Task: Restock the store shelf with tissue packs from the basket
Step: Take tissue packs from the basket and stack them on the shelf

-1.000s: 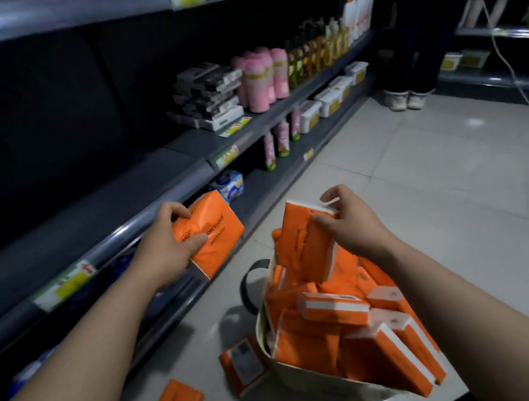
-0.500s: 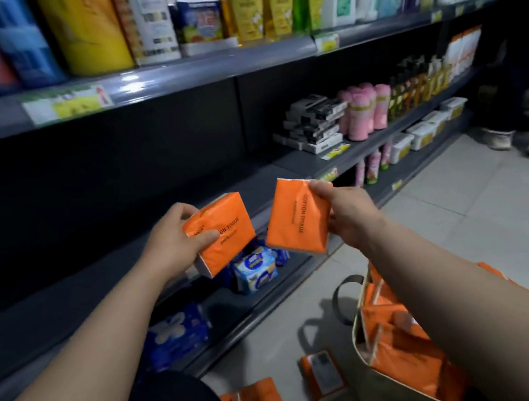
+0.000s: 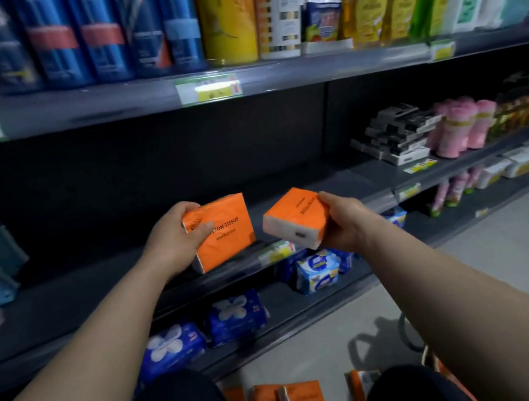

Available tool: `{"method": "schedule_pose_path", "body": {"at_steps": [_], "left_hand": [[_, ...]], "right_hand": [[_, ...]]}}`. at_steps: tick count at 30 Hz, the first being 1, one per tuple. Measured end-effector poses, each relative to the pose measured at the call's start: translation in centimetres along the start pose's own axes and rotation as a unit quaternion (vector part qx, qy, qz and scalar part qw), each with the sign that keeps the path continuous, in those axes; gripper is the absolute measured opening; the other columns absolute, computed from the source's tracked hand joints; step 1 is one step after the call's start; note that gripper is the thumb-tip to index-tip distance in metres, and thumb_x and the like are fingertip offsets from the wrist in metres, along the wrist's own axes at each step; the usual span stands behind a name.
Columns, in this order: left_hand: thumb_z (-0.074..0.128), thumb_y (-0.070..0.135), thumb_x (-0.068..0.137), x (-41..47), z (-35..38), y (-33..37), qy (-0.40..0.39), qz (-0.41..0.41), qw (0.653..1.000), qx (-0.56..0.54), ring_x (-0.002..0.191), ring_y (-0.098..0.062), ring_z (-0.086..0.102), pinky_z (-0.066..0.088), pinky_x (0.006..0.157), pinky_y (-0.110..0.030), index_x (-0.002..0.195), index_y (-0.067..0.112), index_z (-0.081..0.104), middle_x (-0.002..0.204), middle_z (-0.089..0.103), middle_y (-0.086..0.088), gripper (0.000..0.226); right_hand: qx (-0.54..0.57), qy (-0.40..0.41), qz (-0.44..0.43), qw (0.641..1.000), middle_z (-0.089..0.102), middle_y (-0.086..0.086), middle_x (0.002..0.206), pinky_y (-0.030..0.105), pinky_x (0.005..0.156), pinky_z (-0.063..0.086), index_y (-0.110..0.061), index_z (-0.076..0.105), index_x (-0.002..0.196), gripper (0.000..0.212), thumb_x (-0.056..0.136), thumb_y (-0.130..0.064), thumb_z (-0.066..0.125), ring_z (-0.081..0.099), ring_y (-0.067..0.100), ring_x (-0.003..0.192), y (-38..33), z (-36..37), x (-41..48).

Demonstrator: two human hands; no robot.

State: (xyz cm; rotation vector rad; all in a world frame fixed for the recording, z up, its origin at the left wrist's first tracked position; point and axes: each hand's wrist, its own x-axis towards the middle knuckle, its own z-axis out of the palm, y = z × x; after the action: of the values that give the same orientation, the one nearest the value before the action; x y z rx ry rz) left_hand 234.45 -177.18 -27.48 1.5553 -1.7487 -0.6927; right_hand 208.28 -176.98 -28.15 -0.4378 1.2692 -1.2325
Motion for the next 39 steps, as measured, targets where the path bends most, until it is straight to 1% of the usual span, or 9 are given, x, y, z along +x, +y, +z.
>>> {"method": "schedule_pose_path", "body": {"at_steps": [3,9,13,17,23,27,30,35,39], "left_hand": [[0.064,0.03,0.089,0.4,-2.0,-2.5,0.034,-0.043,0.998,0.015,0.096,-0.016,0.055,0.042,0.072,-0.027,0.13,0.023,0.047,0.114,0.055,0.002,0.044],[0.062,0.016,0.088,2.0,-5.0,-6.5,0.056,-0.117,0.991,0.029,0.099,-0.017,0.053,0.043,0.076,-0.028,0.136,0.021,0.04,0.118,0.054,-0.001,0.052],[0.067,0.014,0.085,4.0,-7.5,-10.3,0.102,-0.173,0.98,-0.001,0.101,-0.019,0.053,0.045,0.08,-0.031,0.138,0.014,0.034,0.123,0.054,-0.008,0.063],[0.075,0.017,0.08,6.8,-9.3,-14.7,0.143,-0.202,0.966,-0.073,0.105,-0.022,0.058,0.05,0.083,-0.033,0.134,0.006,0.042,0.123,0.057,-0.009,0.064],[0.078,0.02,0.079,11.3,-10.4,-19.8,0.174,-0.193,0.958,-0.123,0.1,-0.018,0.056,0.046,0.077,-0.028,0.137,0.011,0.044,0.124,0.056,-0.005,0.068],[0.075,0.021,0.081,14.4,-10.6,-22.6,0.164,-0.186,0.962,-0.115,0.106,-0.023,0.059,0.05,0.085,-0.032,0.129,0.012,0.051,0.122,0.058,-0.005,0.055],[0.073,0.016,0.081,16.3,-10.6,-24.1,0.179,-0.176,0.963,-0.1,0.108,-0.026,0.059,0.051,0.09,-0.037,0.127,0.01,0.053,0.124,0.059,-0.01,0.05],[0.063,0.026,0.09,18.5,-10.8,-25.5,0.162,-0.151,0.975,-0.028,0.11,-0.021,0.056,0.048,0.089,-0.031,0.136,0.016,0.046,0.125,0.056,-0.001,0.051],[0.06,0.022,0.091,20.1,-10.9,-26.2,0.175,-0.14,0.975,0.007,0.116,-0.026,0.054,0.044,0.089,-0.029,0.137,0.015,0.046,0.131,0.055,-0.011,0.048]], "right_hand": [[-0.024,-0.077,0.035,0.996,0.062,0.019,0.118,0.044,0.062,0.056,-0.003,0.052,0.122,0.034,0.093,-0.019,0.057,0.063,0.031,0.093,1.0,3.6,1.4],[-0.108,-0.161,0.016,0.981,0.064,0.019,0.105,0.049,0.075,0.053,-0.005,0.05,0.116,0.036,0.082,0.001,0.062,0.065,0.03,0.09,2.2,8.9,4.3],[-0.159,-0.154,-0.028,0.975,0.06,0.019,0.12,0.048,0.074,0.056,-0.002,0.043,0.128,0.082,0.055,0.008,0.078,0.064,0.034,0.101,3.4,13.0,7.0],[-0.222,-0.13,-0.07,0.964,0.068,0.018,0.095,0.046,0.082,0.054,0.003,0.061,0.09,0.026,0.068,0.008,0.075,0.066,0.032,0.088,4.5,16.5,9.1],[-0.284,-0.124,-0.124,0.943,0.069,0.013,0.099,0.04,0.073,0.058,-0.007,0.059,0.111,0.059,0.058,-0.003,0.083,0.069,0.028,0.083,6.2,21.2,13.4],[-0.307,-0.142,-0.162,0.927,0.066,0.011,0.107,0.034,0.067,0.055,-0.009,0.06,0.116,0.055,0.066,0.004,0.078,0.065,0.025,0.087,6.3,23.3,15.3],[-0.317,-0.159,-0.183,0.917,0.063,0.009,0.105,0.026,0.056,0.049,-0.009,0.06,0.111,0.048,0.069,0.006,0.076,0.061,0.017,0.077,5.9,24.4,16.6],[-0.397,-0.152,-0.213,0.88,0.064,0.008,0.112,0.039,0.084,0.053,-0.013,0.06,0.117,0.049,0.072,-0.001,0.076,0.062,0.025,0.1,5.8,25.5,18.4],[-0.375,-0.154,-0.227,0.885,0.062,0.006,0.115,0.037,0.082,0.051,-0.008,0.056,0.123,0.055,0.073,0.002,0.075,0.061,0.024,0.103,6.5,25.9,19.5]]}}
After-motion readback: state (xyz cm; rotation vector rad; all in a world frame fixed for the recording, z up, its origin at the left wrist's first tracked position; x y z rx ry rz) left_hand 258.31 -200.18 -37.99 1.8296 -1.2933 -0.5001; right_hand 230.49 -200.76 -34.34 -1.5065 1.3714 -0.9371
